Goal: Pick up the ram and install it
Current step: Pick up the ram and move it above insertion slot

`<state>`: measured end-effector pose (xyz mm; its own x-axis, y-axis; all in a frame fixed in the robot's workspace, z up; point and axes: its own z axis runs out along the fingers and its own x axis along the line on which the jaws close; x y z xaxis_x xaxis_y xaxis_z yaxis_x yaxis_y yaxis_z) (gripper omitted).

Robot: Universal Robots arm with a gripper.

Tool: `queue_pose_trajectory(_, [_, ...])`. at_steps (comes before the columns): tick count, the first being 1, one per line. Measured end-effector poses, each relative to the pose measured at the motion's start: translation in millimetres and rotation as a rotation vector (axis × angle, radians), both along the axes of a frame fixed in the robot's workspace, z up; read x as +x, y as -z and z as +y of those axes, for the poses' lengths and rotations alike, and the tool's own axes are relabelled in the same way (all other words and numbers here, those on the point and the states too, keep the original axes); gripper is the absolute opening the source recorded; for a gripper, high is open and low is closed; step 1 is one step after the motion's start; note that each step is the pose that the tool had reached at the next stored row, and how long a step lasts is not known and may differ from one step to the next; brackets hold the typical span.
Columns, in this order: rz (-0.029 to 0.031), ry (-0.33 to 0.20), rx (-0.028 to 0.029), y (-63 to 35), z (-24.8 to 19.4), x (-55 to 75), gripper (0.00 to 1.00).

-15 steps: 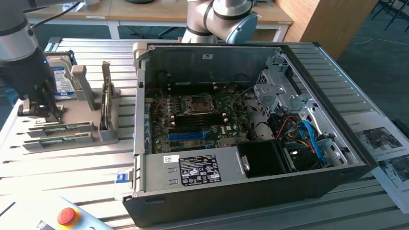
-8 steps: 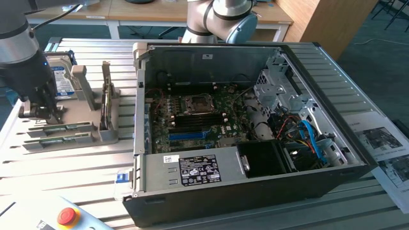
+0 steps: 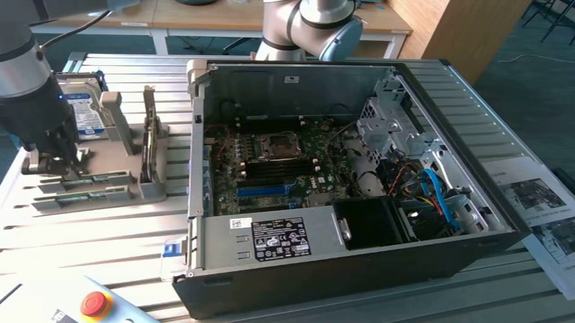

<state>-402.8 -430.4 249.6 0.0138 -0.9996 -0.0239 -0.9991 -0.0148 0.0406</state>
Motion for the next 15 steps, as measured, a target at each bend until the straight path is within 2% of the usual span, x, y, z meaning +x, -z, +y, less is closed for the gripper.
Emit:
queue_pose_trajectory(1, [0.0001,0.000,-0.0001,0.0,-1.1,0.0,0.24])
queue_pose_trajectory(8, [0.0000,0.000,-0.0001,1.2,-1.3,0.0,0.24])
queue_pose_trajectory(15, [-0.0001,0.000,-0.0001,13.3,-2.3,0.0,0.24])
